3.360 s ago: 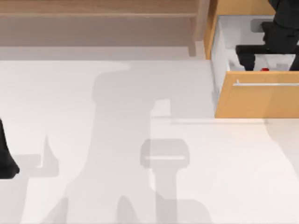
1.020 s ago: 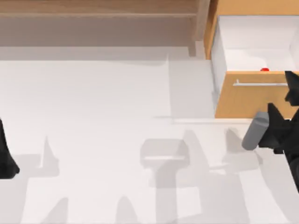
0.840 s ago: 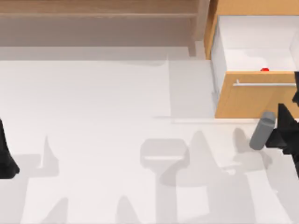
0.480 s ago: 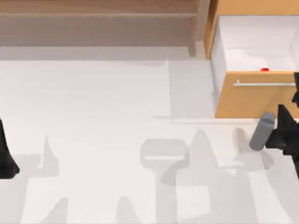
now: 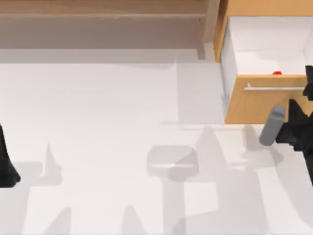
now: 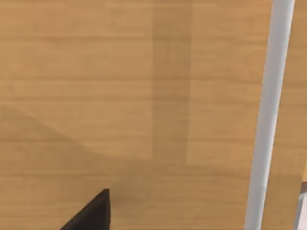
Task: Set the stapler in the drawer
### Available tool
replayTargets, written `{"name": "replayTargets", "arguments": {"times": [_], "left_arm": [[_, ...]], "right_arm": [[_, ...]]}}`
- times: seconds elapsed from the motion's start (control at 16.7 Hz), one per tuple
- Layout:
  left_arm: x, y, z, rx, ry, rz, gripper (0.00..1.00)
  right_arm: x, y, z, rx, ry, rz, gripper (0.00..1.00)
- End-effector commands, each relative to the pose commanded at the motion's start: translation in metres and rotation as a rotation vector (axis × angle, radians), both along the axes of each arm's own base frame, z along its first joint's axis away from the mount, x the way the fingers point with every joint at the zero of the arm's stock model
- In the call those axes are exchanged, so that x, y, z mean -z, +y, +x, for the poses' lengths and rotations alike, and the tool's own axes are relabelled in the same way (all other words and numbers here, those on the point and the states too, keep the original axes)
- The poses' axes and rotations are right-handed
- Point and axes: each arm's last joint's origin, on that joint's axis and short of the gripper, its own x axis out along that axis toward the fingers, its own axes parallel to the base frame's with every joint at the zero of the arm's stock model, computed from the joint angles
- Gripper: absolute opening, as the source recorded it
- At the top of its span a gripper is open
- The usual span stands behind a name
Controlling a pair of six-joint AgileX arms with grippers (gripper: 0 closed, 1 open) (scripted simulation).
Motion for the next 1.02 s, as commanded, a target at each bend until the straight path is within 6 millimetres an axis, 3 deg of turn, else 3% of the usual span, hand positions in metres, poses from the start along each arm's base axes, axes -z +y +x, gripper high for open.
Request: {"name": "replayTargets", "arguments": {"times": [0.06, 0.84, 1.02], "left_arm": [[0.0, 0.0, 0.0, 0.0, 0.0, 0.0, 1.0], [0.0, 0.0, 0.0, 0.0, 0.0, 0.0, 1.0], [0.0, 0.0, 0.0, 0.0, 0.0, 0.0, 1.0]], "right_arm": [[0.0, 0.0, 0.0, 0.0, 0.0, 0.0, 1.0], [0.0, 0.0, 0.0, 0.0, 0.0, 0.0, 0.02], [0.0, 0.0, 0.0, 0.0, 0.0, 0.0, 0.0]]}}
